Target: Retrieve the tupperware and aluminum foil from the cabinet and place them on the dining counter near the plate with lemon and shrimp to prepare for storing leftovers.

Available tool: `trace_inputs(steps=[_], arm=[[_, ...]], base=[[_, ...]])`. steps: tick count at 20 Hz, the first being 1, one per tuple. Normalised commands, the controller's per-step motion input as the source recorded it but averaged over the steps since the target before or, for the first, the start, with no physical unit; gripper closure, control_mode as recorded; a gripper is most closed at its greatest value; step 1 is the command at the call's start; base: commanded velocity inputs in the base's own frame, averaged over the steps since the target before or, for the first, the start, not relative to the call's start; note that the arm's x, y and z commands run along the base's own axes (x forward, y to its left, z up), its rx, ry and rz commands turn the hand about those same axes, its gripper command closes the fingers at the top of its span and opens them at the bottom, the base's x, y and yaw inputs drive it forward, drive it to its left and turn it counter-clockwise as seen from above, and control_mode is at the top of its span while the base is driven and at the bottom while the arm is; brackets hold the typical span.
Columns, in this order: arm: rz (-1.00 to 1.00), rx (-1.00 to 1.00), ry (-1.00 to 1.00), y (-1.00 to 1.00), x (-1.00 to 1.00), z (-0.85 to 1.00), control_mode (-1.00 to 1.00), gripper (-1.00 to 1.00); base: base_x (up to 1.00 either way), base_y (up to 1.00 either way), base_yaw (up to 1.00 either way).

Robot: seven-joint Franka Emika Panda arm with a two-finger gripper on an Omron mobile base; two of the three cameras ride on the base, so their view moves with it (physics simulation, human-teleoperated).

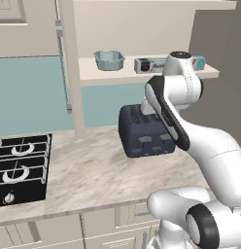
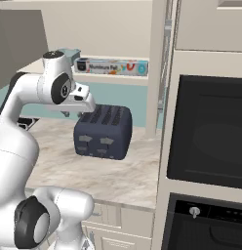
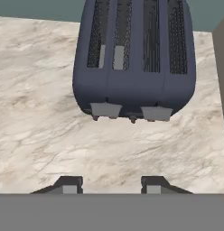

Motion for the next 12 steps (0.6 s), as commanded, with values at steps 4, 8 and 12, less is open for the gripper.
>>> trace_inputs(steps=[4, 8, 12], arm=[[0.0, 0.0, -0.07, 0.0, -0.05, 0.0, -1.0, -1.0], [0.0, 0.0, -0.11, -0.01, -0.07, 0.0, -1.0, -1.0], [-0.01, 0.0, -0.43, 0.27, -0.2, 0.4, -1.0, -1.0]], base=[[0.0, 0.0, 0.0], [0.0, 0.0, 0.0], [0.0, 0.0, 0.0]])
